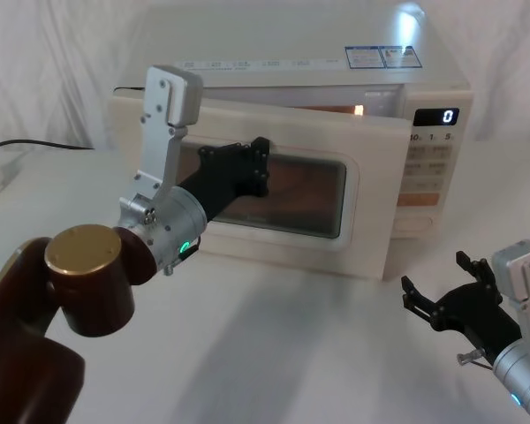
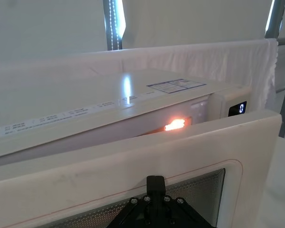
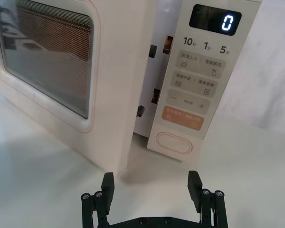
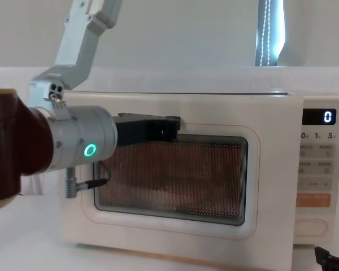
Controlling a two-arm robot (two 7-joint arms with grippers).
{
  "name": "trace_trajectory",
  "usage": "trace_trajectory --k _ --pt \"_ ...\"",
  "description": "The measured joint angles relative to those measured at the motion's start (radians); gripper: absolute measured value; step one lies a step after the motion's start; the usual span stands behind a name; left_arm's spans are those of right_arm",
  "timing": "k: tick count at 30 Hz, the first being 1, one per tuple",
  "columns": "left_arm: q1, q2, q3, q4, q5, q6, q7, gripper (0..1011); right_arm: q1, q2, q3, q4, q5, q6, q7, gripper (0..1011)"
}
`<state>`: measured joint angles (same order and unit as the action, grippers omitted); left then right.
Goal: Press the button to open the microwave door with one hand; close the microwave door with the other hand.
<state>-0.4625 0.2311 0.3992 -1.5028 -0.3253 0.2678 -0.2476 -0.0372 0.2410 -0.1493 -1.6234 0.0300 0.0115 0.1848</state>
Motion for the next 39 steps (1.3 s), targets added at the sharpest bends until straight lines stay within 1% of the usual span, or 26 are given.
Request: trace_trajectory --k 9,17,25,39 --pt "-0.018 -0.024 0.004 0.025 0.039 -0.005 0.012 0 0.000 0.000 0.000 0.000 0.000 0.000 0.000 1000" --pt "-0.019 -0.039 -0.004 0.032 0.064 -0.005 0.018 0 0.000 0.000 0.000 0.000 0.000 0.000 0.000 1000" --pt "-0.023 -0.056 -0.020 0.054 0.094 -0.009 0.027 0 0.000 0.000 0.000 0.000 0.000 0.000 0.000 1000" --pt "-0.051 -0.077 -0.037 0.097 0.117 -0.019 0.018 0 0.000 0.000 0.000 0.000 0.000 0.000 0.000 1000"
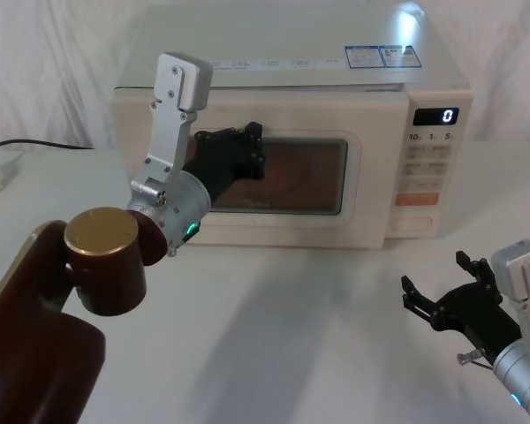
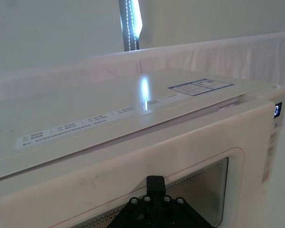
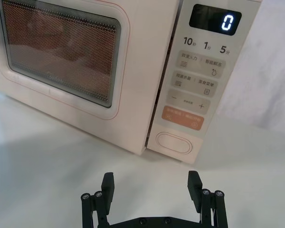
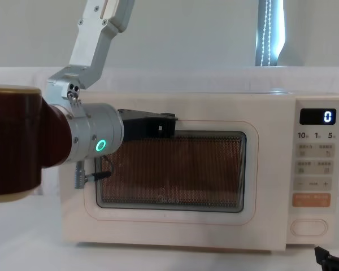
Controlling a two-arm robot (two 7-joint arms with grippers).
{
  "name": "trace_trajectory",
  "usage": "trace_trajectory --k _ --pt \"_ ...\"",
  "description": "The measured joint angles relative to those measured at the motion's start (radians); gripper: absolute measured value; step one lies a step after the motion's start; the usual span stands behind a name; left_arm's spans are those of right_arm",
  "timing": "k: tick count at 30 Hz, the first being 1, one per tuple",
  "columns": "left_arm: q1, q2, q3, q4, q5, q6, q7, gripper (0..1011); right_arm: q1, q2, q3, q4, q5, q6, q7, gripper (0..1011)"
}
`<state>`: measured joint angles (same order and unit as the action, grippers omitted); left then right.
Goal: Press the button to open the microwave door with one hand; close the microwave door with the other hand.
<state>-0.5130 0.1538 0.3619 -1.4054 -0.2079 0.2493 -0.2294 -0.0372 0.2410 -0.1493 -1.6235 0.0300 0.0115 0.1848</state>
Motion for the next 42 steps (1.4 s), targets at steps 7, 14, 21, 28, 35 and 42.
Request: trace_trajectory --k 7,14,21,28,35,42 --pt "-0.021 -0.018 -0.001 0.030 0.011 -0.005 -0.007 0 0.000 0.000 0.000 0.000 0.000 0.000 0.000 1000" --pt "-0.029 -0.030 -0.001 0.045 0.020 -0.007 -0.007 0 0.000 0.000 0.000 0.000 0.000 0.000 0.000 1000" --pt "-0.029 -0.041 -0.004 0.049 0.028 -0.008 -0.002 0 0.000 0.000 0.000 0.000 0.000 0.000 0.000 1000" --pt "-0.028 -0.046 -0.010 0.051 0.033 -0.007 0.001 0 0.000 0.000 0.000 0.000 0.000 0.000 0.000 1000" --pt "-0.029 -0.050 -0.016 0.053 0.036 -0.004 0.001 0 0.000 0.000 0.000 0.000 0.000 0.000 0.000 1000" --pt "-0.030 -0.054 -0.020 0.055 0.041 -0.002 0.002 0 0.000 0.000 0.000 0.000 0.000 0.000 0.000 1000"
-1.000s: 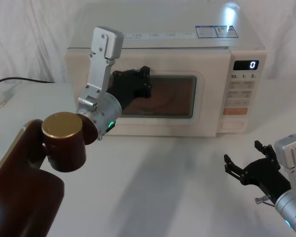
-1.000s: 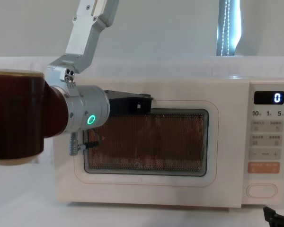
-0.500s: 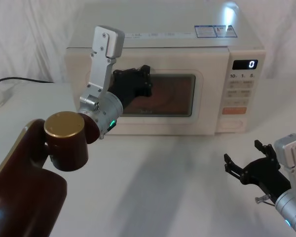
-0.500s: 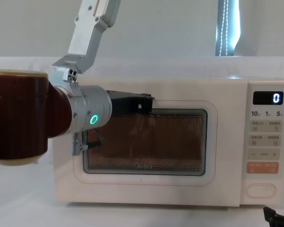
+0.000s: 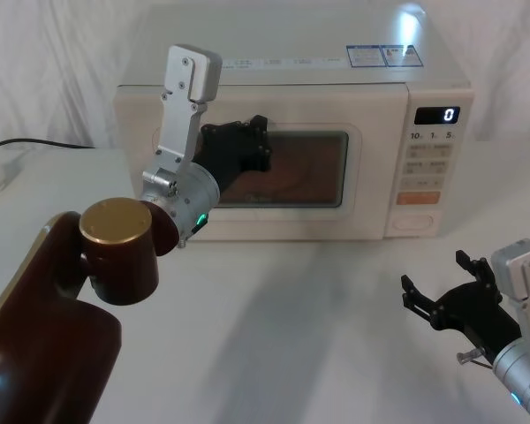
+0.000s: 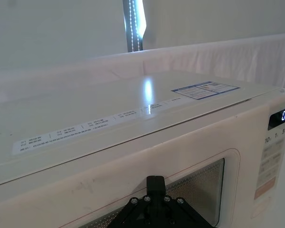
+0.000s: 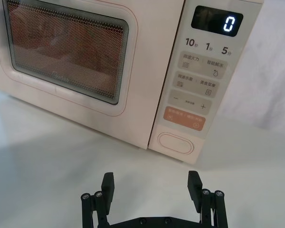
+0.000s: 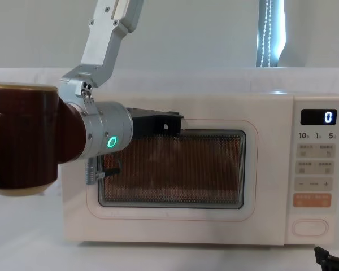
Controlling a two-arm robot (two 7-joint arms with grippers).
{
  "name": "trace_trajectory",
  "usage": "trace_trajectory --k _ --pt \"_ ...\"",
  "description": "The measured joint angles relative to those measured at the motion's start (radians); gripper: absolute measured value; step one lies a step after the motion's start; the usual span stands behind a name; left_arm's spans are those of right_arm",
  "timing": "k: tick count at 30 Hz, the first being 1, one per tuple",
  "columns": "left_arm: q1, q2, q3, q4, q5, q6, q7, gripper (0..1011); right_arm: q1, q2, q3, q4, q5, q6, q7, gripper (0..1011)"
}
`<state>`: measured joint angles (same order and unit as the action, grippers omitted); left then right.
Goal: Press the button to open the microwave door with one hand; close the microwave door with the other hand.
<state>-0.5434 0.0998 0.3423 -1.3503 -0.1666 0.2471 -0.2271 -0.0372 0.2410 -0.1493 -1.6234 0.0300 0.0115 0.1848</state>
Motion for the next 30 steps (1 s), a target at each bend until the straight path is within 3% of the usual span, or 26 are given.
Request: trace_trajectory --k 20,30 --pt "-0.001 -0.013 -0.011 0.005 0.008 0.000 0.002 0 0.000 0.000 0.000 0.000 0.000 0.000 0.000 1000" --pt "0.040 -0.007 -0.007 -0.079 -0.020 0.023 -0.016 0 0.000 0.000 0.000 0.000 0.000 0.000 0.000 1000"
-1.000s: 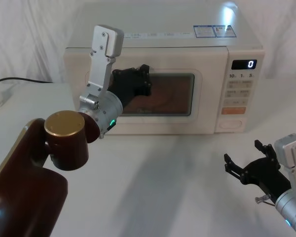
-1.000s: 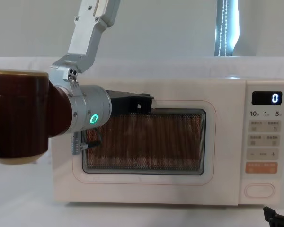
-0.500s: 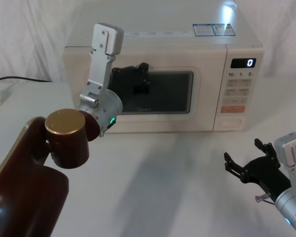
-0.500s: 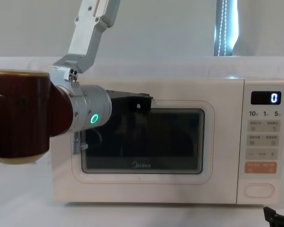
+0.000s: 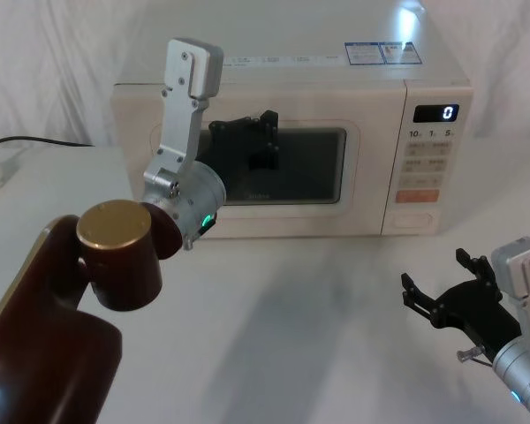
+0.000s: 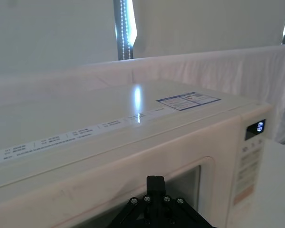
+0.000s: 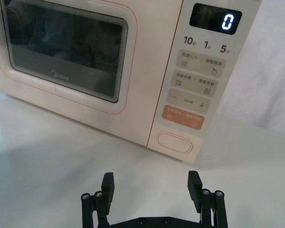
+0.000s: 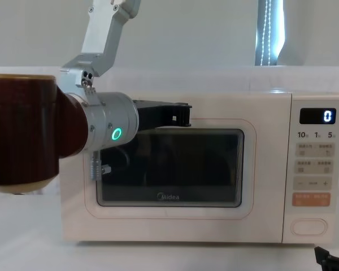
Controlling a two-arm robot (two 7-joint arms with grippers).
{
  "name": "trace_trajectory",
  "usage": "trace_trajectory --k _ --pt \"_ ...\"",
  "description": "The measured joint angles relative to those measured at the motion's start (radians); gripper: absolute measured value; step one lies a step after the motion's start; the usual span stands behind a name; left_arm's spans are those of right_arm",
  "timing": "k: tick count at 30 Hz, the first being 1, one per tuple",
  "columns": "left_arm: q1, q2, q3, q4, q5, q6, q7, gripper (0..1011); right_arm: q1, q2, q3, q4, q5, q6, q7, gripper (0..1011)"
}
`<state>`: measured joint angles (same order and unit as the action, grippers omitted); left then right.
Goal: Press the button to open the microwave door with one hand; close the microwave door with the other hand.
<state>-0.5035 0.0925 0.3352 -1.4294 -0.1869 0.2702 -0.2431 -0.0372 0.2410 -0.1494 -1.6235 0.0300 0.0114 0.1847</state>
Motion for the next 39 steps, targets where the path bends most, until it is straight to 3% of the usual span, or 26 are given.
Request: trace_trajectory --k 6,20,25,29,35,39 --pt "0.042 0.019 -0.002 -0.061 -0.011 0.011 -0.001 36 0.000 0.000 0.000 0.000 0.000 0.000 0.000 1000" --pt "0.159 0.122 -0.032 -0.243 -0.039 0.047 -0.016 438 0.000 0.000 0.000 0.000 0.000 0.000 0.000 1000" --pt "0.234 0.174 -0.069 -0.322 -0.042 0.048 -0.001 642 0.000 0.000 0.000 0.000 0.000 0.000 0.000 1000" --pt "0.300 0.196 -0.103 -0.370 -0.037 0.030 0.027 761 0.000 0.000 0.000 0.000 0.000 0.000 0.000 1000" --pt "0.417 0.206 -0.158 -0.421 -0.022 -0.023 0.074 937 0.000 0.000 0.000 0.000 0.000 0.000 0.000 1000" --pt "0.486 0.198 -0.192 -0.440 -0.013 -0.059 0.100 1001 0.000 0.000 0.000 0.000 0.000 0.000 0.000 1000"
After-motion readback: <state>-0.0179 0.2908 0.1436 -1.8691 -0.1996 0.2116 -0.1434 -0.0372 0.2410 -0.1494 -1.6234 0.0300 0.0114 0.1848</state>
